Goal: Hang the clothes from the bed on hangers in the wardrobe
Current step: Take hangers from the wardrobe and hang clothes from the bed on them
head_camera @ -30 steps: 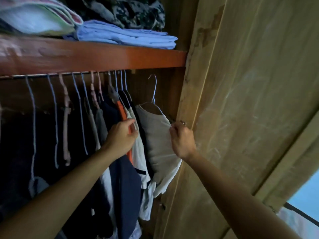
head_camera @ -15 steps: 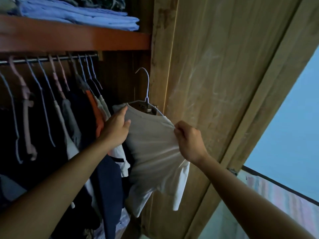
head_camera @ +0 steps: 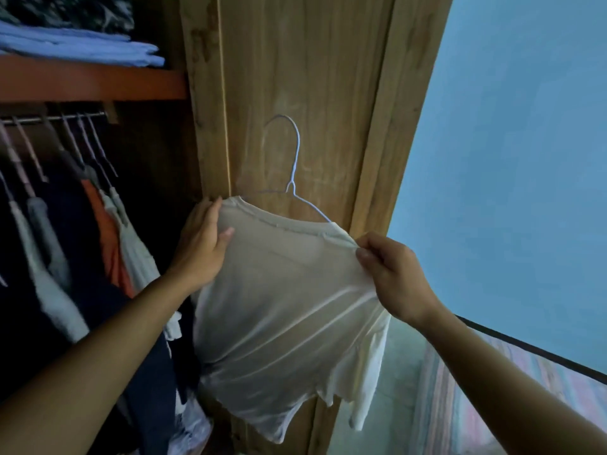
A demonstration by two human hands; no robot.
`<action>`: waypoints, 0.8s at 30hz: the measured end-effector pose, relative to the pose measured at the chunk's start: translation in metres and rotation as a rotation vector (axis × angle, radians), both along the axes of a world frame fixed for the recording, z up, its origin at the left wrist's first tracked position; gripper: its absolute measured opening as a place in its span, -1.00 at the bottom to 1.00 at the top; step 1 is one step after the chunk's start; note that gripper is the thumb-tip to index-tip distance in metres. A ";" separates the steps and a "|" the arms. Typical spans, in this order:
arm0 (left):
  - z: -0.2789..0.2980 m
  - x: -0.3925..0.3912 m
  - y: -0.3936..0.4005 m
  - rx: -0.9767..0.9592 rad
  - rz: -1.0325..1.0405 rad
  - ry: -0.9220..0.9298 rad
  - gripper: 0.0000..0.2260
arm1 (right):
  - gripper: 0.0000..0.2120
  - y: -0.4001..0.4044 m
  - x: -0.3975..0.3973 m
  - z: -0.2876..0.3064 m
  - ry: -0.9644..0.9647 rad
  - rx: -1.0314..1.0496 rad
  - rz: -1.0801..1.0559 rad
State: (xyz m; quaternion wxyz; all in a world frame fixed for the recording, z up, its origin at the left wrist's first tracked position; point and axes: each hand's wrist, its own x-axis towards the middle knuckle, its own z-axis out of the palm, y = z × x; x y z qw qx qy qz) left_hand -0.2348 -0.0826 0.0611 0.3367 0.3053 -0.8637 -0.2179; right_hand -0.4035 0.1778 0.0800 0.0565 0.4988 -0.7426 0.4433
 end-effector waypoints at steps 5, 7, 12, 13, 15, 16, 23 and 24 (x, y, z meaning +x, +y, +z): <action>0.003 -0.034 0.041 -0.115 -0.021 0.046 -0.68 | -0.76 0.067 -0.022 0.007 -0.071 0.000 -0.024; 0.003 -0.051 0.057 -0.184 -0.089 0.019 -0.77 | -0.78 0.095 -0.029 0.008 -0.083 0.013 -0.031; 0.008 -0.086 0.111 -0.006 -0.393 0.116 -0.68 | -0.74 0.167 -0.051 0.012 -0.076 0.036 -0.165; 0.008 -0.093 0.124 0.043 -0.463 0.154 -0.70 | -0.78 0.180 -0.053 0.014 -0.088 0.021 -0.195; 0.008 -0.110 0.145 0.162 -0.560 0.223 -0.71 | -0.87 0.203 -0.053 0.016 -0.094 -0.025 -0.286; 0.008 -0.118 0.154 0.215 -0.594 0.249 -0.69 | -0.88 0.214 -0.051 0.016 -0.060 -0.042 -0.353; 0.007 -0.164 0.215 0.378 -0.876 0.188 -0.69 | -0.89 0.280 -0.016 0.011 0.123 0.003 -0.792; 0.005 -0.168 0.223 0.372 -0.915 0.166 -0.70 | -0.89 0.289 -0.008 0.008 0.116 0.018 -0.830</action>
